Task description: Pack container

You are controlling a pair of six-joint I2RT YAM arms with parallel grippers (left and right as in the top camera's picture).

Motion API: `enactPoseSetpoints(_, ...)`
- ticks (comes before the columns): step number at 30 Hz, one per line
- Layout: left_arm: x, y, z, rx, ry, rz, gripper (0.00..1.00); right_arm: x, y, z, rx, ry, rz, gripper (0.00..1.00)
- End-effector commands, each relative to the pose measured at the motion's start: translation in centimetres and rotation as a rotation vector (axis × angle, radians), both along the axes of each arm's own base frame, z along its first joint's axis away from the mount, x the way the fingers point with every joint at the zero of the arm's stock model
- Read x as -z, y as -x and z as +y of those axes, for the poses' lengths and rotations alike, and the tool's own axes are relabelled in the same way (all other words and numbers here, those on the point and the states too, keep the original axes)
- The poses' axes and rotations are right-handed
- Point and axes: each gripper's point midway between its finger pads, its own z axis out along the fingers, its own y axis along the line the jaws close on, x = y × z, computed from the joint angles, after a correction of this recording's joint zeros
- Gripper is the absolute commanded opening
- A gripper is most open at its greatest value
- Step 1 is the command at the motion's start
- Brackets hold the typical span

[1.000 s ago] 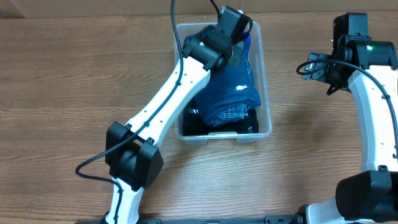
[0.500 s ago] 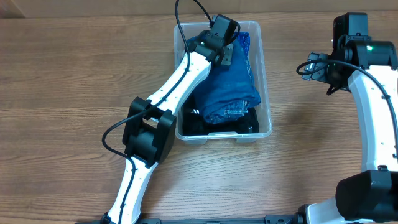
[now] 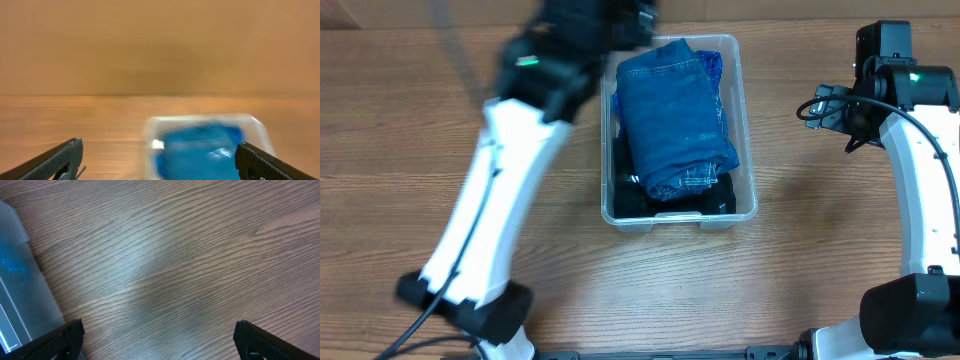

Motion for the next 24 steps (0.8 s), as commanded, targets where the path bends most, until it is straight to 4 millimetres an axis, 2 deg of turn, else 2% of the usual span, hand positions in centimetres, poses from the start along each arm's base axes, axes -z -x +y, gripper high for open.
enactPoseSetpoints(1,1.1,-0.6,8.9,-0.254,-0.104,0.044,1.0,-2.0,-0.2,-0.3,0.009,0.012,-0.061,1.0)
enactPoseSetpoints(4,2.0,-0.7,12.4,-0.323,-0.118,0.085,1.0,-2.0,-0.2,-0.3,0.009,0.012,-0.061,1.0)
enactPoseSetpoints(8,2.6,-0.9,15.6,-0.389,-0.12,0.104,1.0,-2.0,-0.2,-0.3,0.009,0.012,-0.061,1.0)
enactPoseSetpoints(12,2.6,-0.9,16.7,-0.412,-0.12,0.107,1.0,-2.0,-0.2,-0.3,0.009,0.012,-0.061,1.0)
enactPoseSetpoints(15,2.6,-0.9,16.7,-0.412,-0.12,0.107,1.0,-2.0,-0.1,-0.2,0.009,0.011,-0.06,1.0)
enactPoseSetpoints(17,2.6,-0.9,16.7,-0.412,-0.12,0.107,1.0,-3.7,0.4,0.0,0.003,0.014,-0.108,1.0)
enactPoseSetpoints(20,2.6,-0.9,16.7,-0.412,-0.12,0.107,1.0,-8.5,2.4,1.6,-0.037,0.017,-0.249,1.0)
enactPoseSetpoints(21,2.6,-0.9,16.7,-0.412,-0.12,0.107,1.0,-10.3,3.3,2.3,-0.058,0.016,-0.304,1.0)
enactPoseSetpoints(22,2.6,-0.9,16.7,-0.412,-0.12,0.107,1.0,-13.0,5.0,3.4,-0.091,0.012,-0.39,1.0)
enactPoseSetpoints(24,2.6,-0.9,16.7,-0.412,-0.12,0.107,1.0,-16.3,7.7,4.7,-0.135,0.002,-0.506,1.0)
